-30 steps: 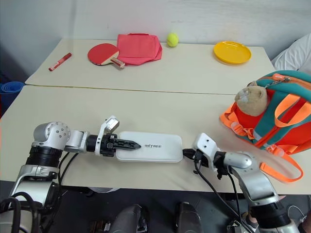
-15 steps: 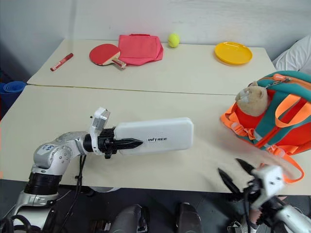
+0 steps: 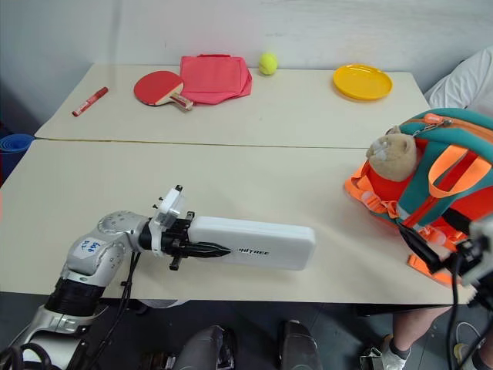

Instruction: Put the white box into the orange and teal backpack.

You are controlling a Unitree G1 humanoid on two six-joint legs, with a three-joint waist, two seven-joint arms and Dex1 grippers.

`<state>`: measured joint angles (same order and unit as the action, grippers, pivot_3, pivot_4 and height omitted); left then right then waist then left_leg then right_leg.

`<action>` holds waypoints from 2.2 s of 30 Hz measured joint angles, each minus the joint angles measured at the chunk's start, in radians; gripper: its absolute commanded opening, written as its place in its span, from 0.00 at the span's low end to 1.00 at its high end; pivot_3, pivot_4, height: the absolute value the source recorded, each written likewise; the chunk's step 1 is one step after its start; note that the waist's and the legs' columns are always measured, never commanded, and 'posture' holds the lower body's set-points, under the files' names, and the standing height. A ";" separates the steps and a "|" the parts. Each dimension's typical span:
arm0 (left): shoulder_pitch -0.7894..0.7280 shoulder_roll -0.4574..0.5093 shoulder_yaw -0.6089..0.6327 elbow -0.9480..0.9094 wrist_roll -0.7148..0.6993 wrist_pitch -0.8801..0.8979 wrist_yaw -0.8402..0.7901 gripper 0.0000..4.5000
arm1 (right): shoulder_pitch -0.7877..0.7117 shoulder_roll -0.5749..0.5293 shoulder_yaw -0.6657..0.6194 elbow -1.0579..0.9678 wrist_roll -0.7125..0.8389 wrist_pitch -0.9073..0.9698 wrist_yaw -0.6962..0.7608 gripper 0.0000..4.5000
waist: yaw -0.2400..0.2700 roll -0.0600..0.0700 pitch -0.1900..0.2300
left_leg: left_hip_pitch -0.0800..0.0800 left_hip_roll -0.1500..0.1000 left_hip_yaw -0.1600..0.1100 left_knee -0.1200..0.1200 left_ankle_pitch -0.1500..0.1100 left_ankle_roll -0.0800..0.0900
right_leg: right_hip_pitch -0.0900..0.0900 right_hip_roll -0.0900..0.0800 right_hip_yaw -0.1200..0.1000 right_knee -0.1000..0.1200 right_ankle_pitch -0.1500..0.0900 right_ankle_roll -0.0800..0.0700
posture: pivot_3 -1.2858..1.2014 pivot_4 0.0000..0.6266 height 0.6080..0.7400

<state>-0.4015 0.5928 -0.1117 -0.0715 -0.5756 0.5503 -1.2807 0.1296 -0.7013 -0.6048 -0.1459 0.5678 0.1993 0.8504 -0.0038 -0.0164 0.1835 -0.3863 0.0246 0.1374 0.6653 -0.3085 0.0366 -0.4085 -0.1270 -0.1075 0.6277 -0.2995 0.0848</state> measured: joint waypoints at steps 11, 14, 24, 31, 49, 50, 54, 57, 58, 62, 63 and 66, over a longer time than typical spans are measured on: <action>0.051 0.038 0.167 -0.063 -0.168 0.203 0.100 0.27 | -0.340 0.051 0.325 0.124 -0.108 -0.084 0.051 0.01 | -0.002 0.002 0.001 | -0.001 0.000 0.000 0.001 0.002 0.000 | 0.000 0.000 0.000 0.001 0.000 0.000 | 0.52 0.24 1.00; 0.051 0.086 0.204 -0.019 -0.185 0.237 0.094 0.27 | -0.369 0.059 0.420 0.096 -0.149 -0.108 0.084 0.01 | -0.005 0.002 0.001 | -0.001 0.000 0.001 0.001 0.002 0.000 | 0.000 0.000 0.000 0.001 0.000 0.000 | 0.52 0.24 1.00; 0.050 0.183 0.315 0.276 -0.120 0.129 0.065 0.27 | -0.435 0.148 0.674 -0.282 -0.003 0.117 0.108 0.01 | -0.023 0.002 0.001 | -0.004 0.003 0.000 0.000 0.001 -0.003 | -0.003 0.003 -0.001 0.001 0.000 0.000 | 0.52 0.24 1.00; 0.038 0.196 0.435 0.254 -0.170 0.135 0.074 0.27 | -0.227 -0.164 0.470 -0.540 0.439 0.470 0.096 0.01 | 0.000 -0.001 0.002 | -0.005 0.000 -0.001 0.003 -0.003 0.003 | -0.001 -0.003 -0.002 -0.004 0.001 0.001 | 0.52 0.24 1.00; -0.216 0.107 0.302 0.053 -0.235 0.142 0.101 0.27 | -0.236 -0.224 0.367 -0.383 0.395 0.520 0.117 0.01 | 0.020 -0.004 0.003 | -0.003 -0.003 0.000 0.003 -0.001 0.002 | 0.000 -0.002 -0.003 -0.002 0.001 0.002 | 0.52 0.24 1.00; -0.228 0.106 0.278 0.066 -0.211 0.121 0.087 0.27 | -0.238 -0.219 0.367 -0.382 0.392 0.518 0.116 0.01 | 0.021 -0.004 0.003 | -0.003 -0.003 0.001 0.003 -0.001 0.003 | 0.000 -0.001 -0.003 -0.002 0.002 0.003 | 0.52 0.24 1.00; -0.291 0.096 0.148 0.133 -0.071 0.010 0.029 0.27 | -0.242 -0.202 0.369 -0.379 0.372 0.513 0.117 0.01 | 0.026 -0.004 0.003 | -0.003 -0.003 0.002 0.003 -0.001 0.003 | -0.001 0.000 -0.003 -0.002 0.002 0.003 | 0.52 0.24 1.00; -0.366 0.095 0.043 0.172 0.042 -0.065 -0.003 0.27 | -0.243 -0.198 0.378 -0.378 0.360 0.506 0.119 0.01 | 0.030 -0.004 0.003 | -0.004 -0.003 0.002 0.004 0.000 0.004 | -0.001 0.003 -0.003 -0.002 0.002 0.003 | 0.52 0.24 1.00; -0.403 0.091 0.015 0.183 0.069 -0.066 -0.003 0.27 | -0.242 -0.197 0.381 -0.377 0.357 0.505 0.120 0.01 | 0.031 -0.005 0.003 | -0.004 -0.003 0.002 0.004 0.000 0.004 | 0.000 0.003 -0.003 -0.002 0.002 0.003 | 0.52 0.24 1.00; -0.663 -0.084 -0.112 0.288 0.186 -0.032 0.048 0.27 | -0.251 -0.192 0.389 -0.370 0.341 0.491 0.122 0.01 | 0.047 -0.005 0.003 | -0.012 -0.004 -0.002 0.016 -0.003 0.009 | -0.001 0.003 -0.004 -0.002 0.004 0.007 | 0.52 0.24 1.00; -0.702 -0.136 -0.139 0.304 0.205 -0.037 0.056 0.27 | -0.259 -0.191 0.396 -0.369 0.335 0.485 0.123 0.01 | 0.046 -0.005 0.003 | -0.015 -0.004 -0.002 0.017 -0.003 0.010 | -0.002 0.003 -0.004 -0.001 0.006 0.010 | 0.52 0.24 1.00; -0.759 -0.264 -0.222 0.388 0.276 -0.059 0.073 0.27 | -0.291 -0.186 0.416 -0.367 0.320 0.480 0.123 0.01 | 0.036 -0.004 0.003 | -0.017 -0.005 0.000 0.017 -0.004 0.013 | -0.003 0.003 -0.008 -0.003 0.008 0.014 | 0.52 0.24 1.00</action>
<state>-1.1602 0.3288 -0.3335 0.3162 -0.2996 0.4917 -1.2077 -0.1616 -0.8875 -0.1889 -0.5131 0.8874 0.6797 0.9734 0.0321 -0.0207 0.1863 -0.4028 0.0192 0.1375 0.6827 -0.3128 0.0499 -0.4119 -0.1240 -0.1157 0.6251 -0.2918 0.0984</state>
